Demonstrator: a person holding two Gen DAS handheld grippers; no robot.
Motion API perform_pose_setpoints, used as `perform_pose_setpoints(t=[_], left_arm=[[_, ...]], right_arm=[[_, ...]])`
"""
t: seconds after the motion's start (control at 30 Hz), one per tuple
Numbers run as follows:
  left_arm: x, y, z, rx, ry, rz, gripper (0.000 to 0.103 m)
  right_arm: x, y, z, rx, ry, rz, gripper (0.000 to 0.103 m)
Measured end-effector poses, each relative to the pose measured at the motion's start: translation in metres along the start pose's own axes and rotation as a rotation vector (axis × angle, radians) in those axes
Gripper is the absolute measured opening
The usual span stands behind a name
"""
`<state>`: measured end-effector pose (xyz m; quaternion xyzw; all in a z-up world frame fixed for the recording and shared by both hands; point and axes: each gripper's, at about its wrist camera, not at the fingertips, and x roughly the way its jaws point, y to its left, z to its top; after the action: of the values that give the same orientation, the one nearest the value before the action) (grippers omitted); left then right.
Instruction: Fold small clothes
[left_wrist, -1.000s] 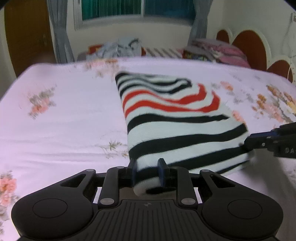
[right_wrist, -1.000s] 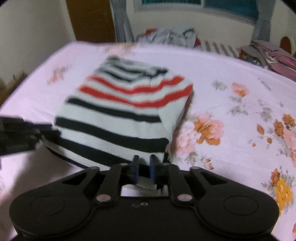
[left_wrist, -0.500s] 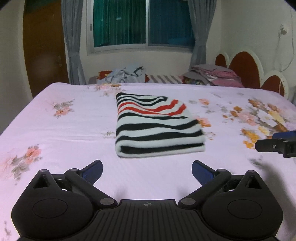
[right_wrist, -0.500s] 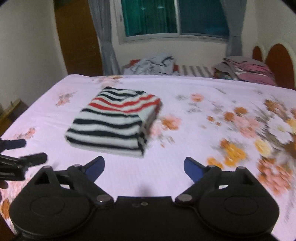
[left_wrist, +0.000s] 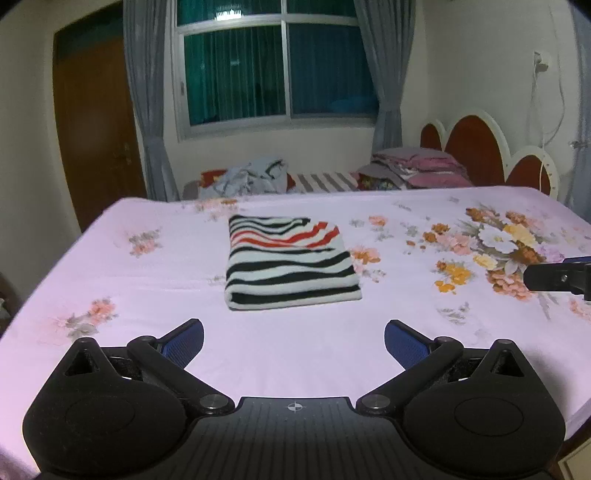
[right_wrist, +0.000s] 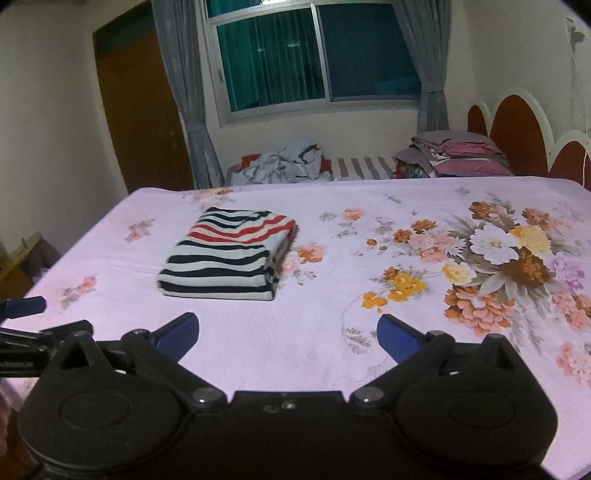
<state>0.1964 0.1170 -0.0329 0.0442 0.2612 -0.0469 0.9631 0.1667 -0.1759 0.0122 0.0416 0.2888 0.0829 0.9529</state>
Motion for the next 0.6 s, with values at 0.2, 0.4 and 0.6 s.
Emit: perform_pose_setpoints(t=[0.2, 0.4, 0.6], left_arm=[[-0.048, -0.006, -0.005, -0.037, -0.038, -0.001, 0.103], [-0.087, -0.008, -0.013, -0.038, -0.067, 0.009, 0.103], [-0.106, -0.006, -0.012, -0.044, -0.09, 0.009, 0.103]], right_arm=[[-0.043, 0.008, -0.005, -0.029, -0.038, -0.002, 0.103], [-0.076, 0.01, -0.013, -0.017, -0.071, 0.013, 0.103], [-0.087, 0.018, -0.017, -0.022, -0.079, 0.01, 0.103]])
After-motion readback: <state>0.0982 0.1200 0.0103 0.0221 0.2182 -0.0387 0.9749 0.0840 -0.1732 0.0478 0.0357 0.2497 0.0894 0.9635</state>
